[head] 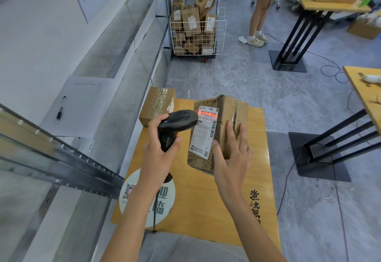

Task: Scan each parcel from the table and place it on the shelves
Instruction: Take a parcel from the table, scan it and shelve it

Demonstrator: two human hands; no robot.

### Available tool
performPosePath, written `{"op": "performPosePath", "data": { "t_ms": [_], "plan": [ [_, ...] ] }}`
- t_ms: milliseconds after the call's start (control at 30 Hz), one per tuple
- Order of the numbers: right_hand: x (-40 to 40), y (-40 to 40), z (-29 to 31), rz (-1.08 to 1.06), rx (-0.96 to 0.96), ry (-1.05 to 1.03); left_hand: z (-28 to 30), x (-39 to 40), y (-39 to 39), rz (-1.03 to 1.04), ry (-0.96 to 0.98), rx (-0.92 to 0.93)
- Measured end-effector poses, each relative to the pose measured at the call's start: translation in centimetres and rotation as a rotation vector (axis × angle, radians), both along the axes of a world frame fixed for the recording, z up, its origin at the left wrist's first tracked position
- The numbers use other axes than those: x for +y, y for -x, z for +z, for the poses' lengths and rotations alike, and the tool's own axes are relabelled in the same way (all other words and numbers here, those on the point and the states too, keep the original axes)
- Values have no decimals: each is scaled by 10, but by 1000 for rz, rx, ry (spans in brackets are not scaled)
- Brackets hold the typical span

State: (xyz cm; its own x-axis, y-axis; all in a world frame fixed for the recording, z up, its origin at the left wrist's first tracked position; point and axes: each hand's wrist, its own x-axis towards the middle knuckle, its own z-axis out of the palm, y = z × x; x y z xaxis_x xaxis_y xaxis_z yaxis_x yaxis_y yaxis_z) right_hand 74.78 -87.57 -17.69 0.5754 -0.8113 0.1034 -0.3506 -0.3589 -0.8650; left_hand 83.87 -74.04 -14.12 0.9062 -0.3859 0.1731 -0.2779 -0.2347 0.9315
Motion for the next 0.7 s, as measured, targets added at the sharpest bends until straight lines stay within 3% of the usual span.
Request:
{"op": "performPosePath", "data": {
  "t_ms": [700],
  "plan": [
    [-12, 0, 5, 58, 9, -18, -3, 2, -7, -65, -41, -65]
  ]
}}
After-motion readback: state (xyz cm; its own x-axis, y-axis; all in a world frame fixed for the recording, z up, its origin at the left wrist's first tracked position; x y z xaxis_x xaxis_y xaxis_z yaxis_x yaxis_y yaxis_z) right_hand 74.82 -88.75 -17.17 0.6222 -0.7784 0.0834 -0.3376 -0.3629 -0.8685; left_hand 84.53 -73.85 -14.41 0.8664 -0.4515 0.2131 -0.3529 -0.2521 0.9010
